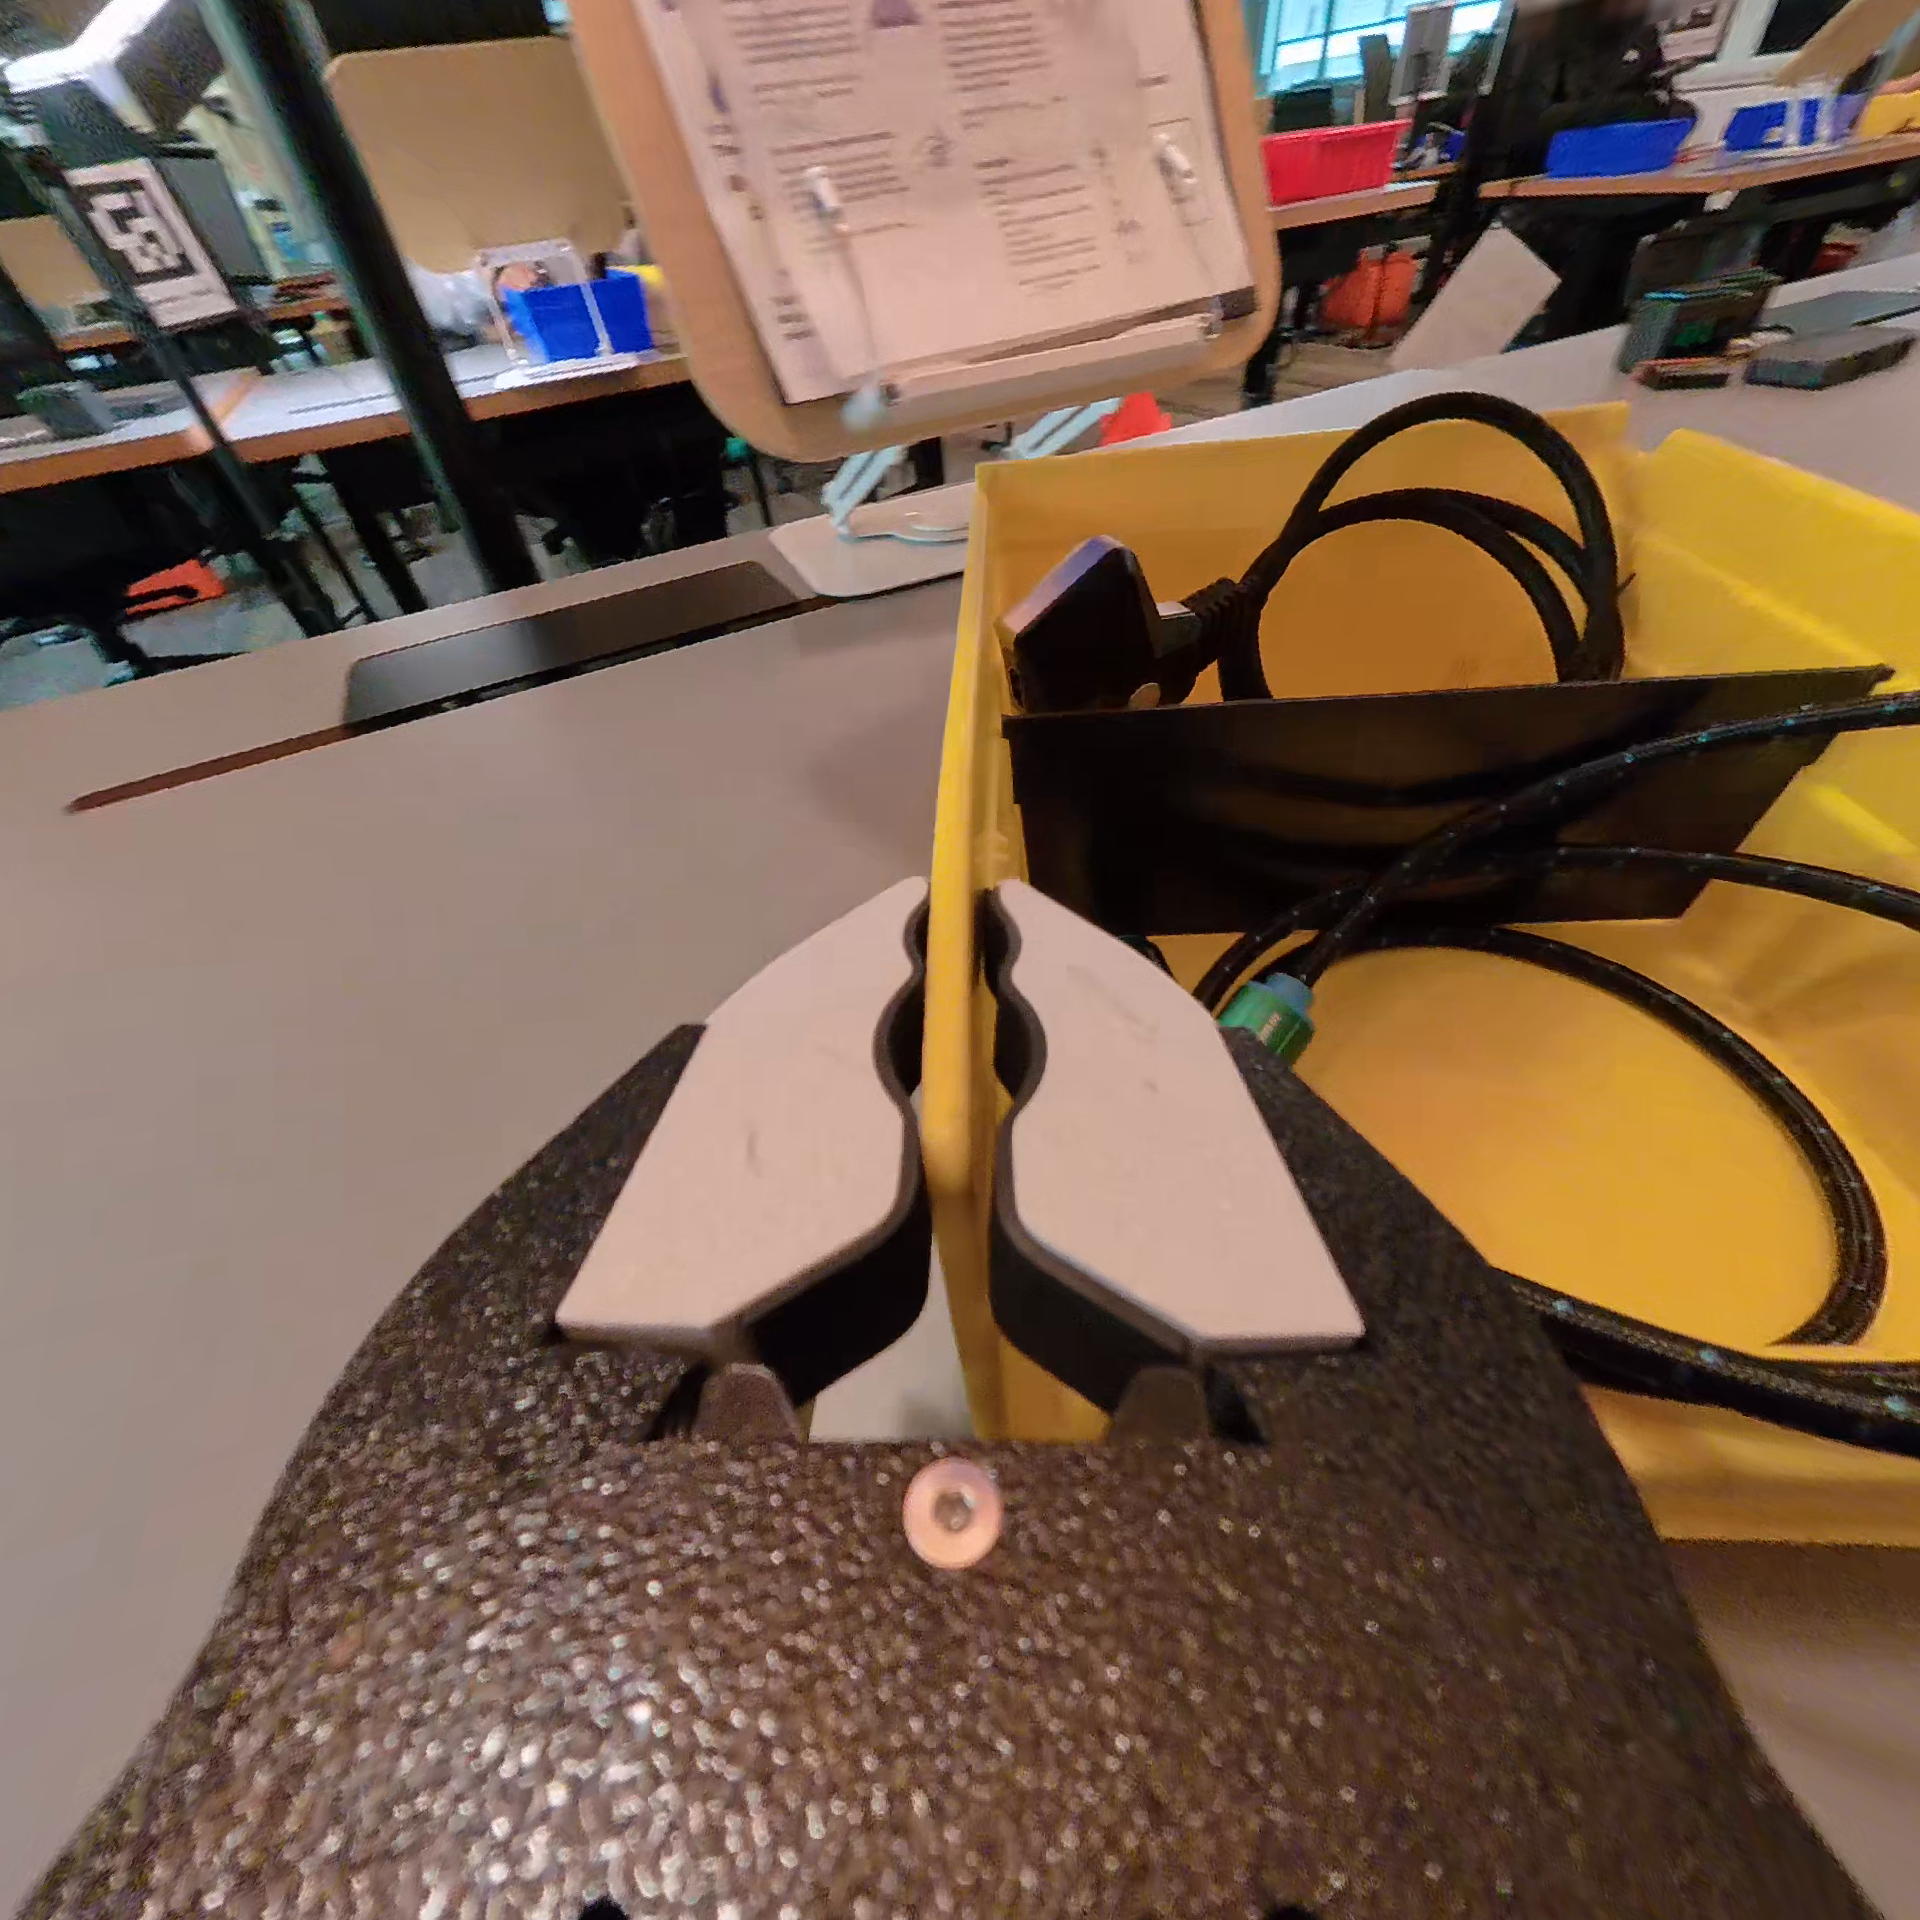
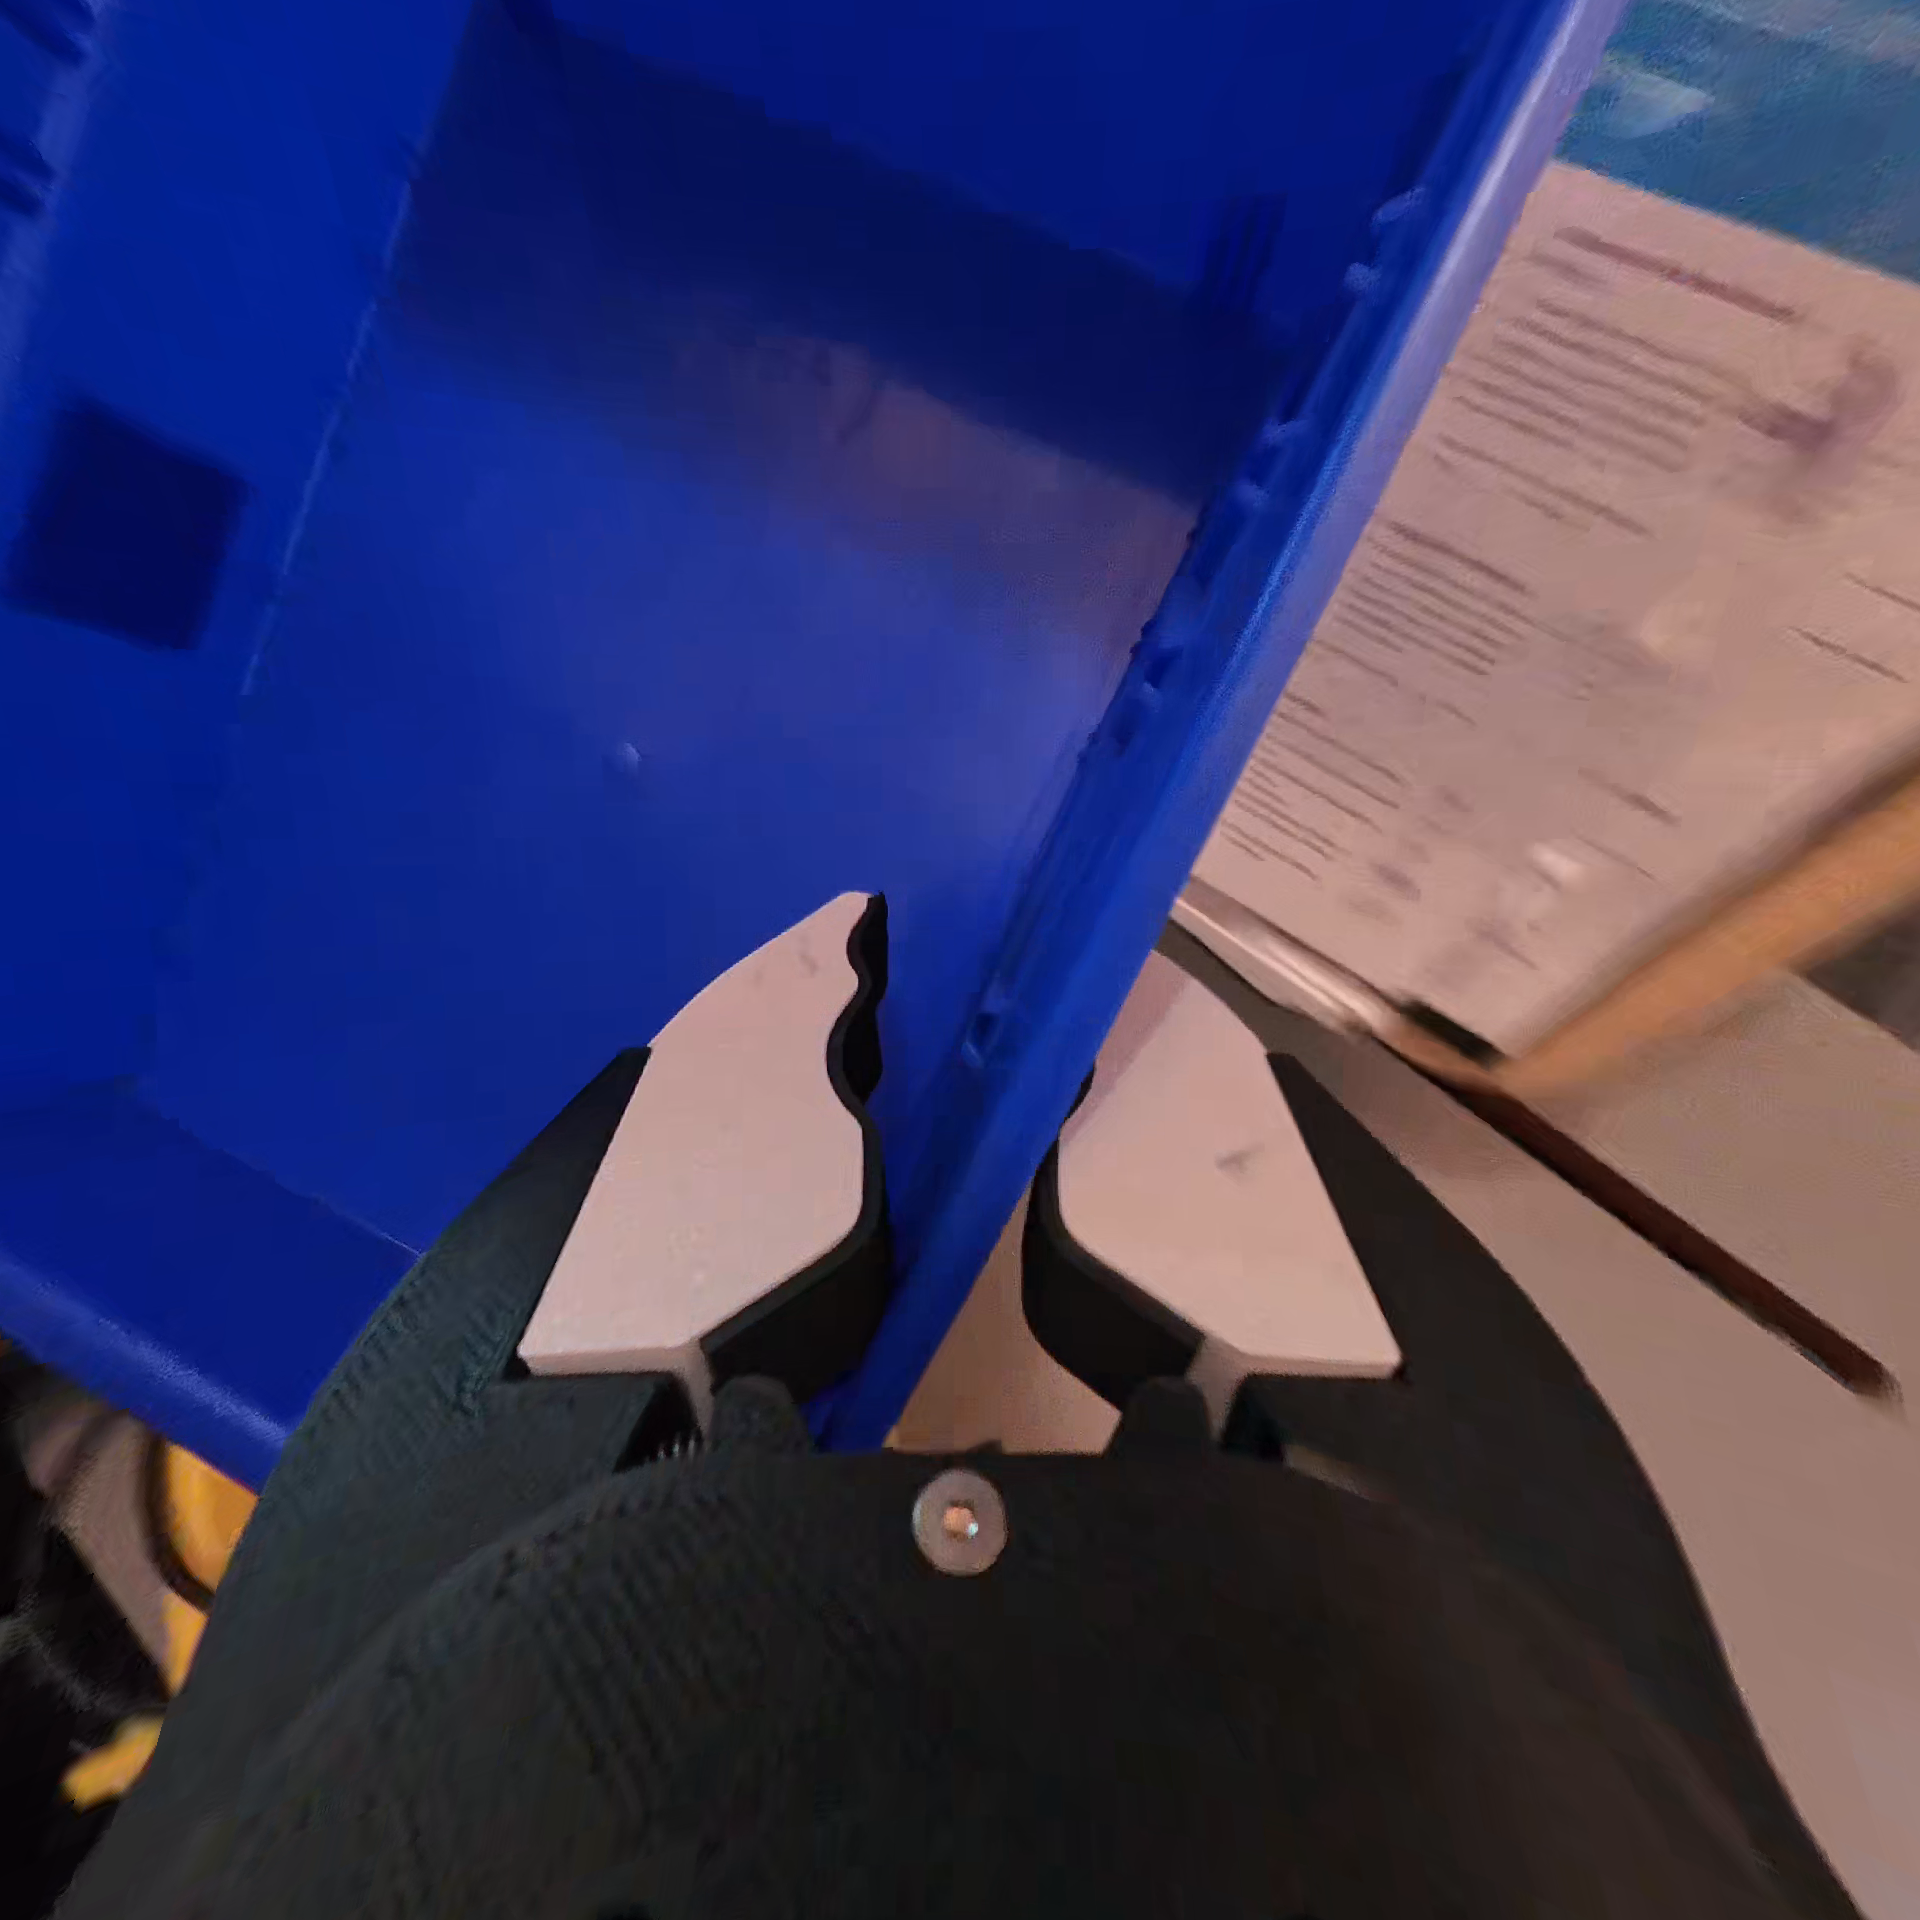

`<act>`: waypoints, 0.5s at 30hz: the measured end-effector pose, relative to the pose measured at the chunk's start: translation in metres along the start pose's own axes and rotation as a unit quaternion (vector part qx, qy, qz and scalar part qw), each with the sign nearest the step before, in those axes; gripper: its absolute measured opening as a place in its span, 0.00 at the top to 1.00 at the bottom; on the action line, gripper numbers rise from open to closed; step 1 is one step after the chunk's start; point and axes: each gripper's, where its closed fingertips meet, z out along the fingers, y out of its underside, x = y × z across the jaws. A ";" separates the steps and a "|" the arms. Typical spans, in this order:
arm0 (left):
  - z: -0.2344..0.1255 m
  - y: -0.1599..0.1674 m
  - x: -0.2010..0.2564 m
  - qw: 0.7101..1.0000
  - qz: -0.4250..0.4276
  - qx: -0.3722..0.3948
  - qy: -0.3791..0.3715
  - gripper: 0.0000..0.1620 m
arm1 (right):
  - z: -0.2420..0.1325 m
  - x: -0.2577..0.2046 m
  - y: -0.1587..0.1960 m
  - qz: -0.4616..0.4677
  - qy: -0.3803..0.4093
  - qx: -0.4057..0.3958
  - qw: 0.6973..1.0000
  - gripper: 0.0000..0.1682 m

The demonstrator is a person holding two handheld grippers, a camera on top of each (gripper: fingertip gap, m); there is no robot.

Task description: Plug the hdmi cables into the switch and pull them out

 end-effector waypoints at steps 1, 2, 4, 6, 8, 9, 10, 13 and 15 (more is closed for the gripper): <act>-0.003 0.002 -0.010 1.000 -0.011 -0.002 -0.008 0.96 | -0.019 0.025 0.022 0.009 0.026 -0.004 1.000 0.84; -0.007 0.003 -0.021 1.000 -0.028 -0.003 -0.014 0.97 | -0.036 0.049 0.050 0.024 0.053 -0.012 0.998 0.84; -0.016 0.007 -0.043 0.998 -0.055 -0.007 -0.035 0.98 | -0.059 0.089 0.117 0.054 0.093 -0.034 0.994 0.84; -0.028 0.012 -0.066 0.996 -0.062 -0.010 -0.067 0.98 | -0.073 0.121 0.193 0.092 0.103 -0.075 0.988 0.84; -0.038 0.016 -0.088 0.992 -0.079 -0.009 -0.098 0.98 | -0.082 0.146 0.266 0.126 0.099 -0.123 0.979 0.83; -0.043 0.017 -0.098 0.990 -0.090 -0.008 -0.112 0.98 | -0.087 0.155 0.296 0.139 0.099 -0.140 0.975 0.83; -0.046 0.019 -0.107 0.987 -0.098 -0.008 -0.126 0.98 | -0.092 0.164 0.322 0.149 0.103 -0.152 0.972 0.83; -0.053 0.022 -0.131 0.981 -0.101 -0.007 -0.163 0.98 | -0.101 0.182 0.372 0.168 0.111 -0.165 0.966 0.83; -0.053 0.023 -0.143 0.978 -0.110 -0.004 -0.176 0.98 | -0.103 0.189 0.390 0.188 0.098 -0.171 0.962 0.83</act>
